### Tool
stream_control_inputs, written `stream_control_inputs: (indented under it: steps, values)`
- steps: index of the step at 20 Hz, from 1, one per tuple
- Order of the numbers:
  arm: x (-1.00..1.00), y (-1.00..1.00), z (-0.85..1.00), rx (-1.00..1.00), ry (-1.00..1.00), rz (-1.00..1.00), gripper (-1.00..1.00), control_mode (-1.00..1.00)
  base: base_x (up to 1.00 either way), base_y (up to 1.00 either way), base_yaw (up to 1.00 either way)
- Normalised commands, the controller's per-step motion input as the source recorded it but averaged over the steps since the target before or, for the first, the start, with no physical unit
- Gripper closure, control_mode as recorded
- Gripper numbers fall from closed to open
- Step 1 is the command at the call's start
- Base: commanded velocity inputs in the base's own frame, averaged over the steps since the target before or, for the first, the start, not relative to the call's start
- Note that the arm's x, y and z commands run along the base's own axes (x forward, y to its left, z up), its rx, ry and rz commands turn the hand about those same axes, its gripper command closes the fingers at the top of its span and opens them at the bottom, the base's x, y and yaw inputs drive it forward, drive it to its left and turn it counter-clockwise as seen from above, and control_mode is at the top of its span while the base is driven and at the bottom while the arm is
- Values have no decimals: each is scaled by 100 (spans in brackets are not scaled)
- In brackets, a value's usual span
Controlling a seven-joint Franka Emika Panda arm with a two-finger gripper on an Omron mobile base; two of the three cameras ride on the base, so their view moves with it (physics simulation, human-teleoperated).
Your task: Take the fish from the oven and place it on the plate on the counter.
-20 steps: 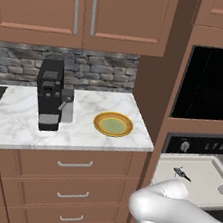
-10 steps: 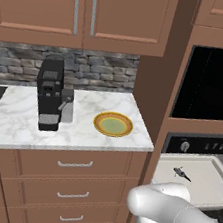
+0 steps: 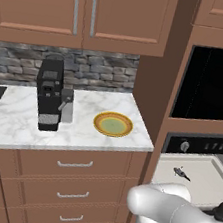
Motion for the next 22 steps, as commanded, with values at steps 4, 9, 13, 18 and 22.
stream_control_inputs:
  steps: [4,9,13,18,22]
  values:
    - [-10,0,18,-17,0,54,100,-100,0,0,0]
    - [-1,1,9,-23,-1,55,100,-100,0,0,0]
    - [-2,9,8,-36,-17,54,100,-100,0,0,0]
    - [-6,10,2,-40,-30,51,100,-100,0,0,0]
    - [3,15,4,-35,-26,52,100,-100,0,0,0]
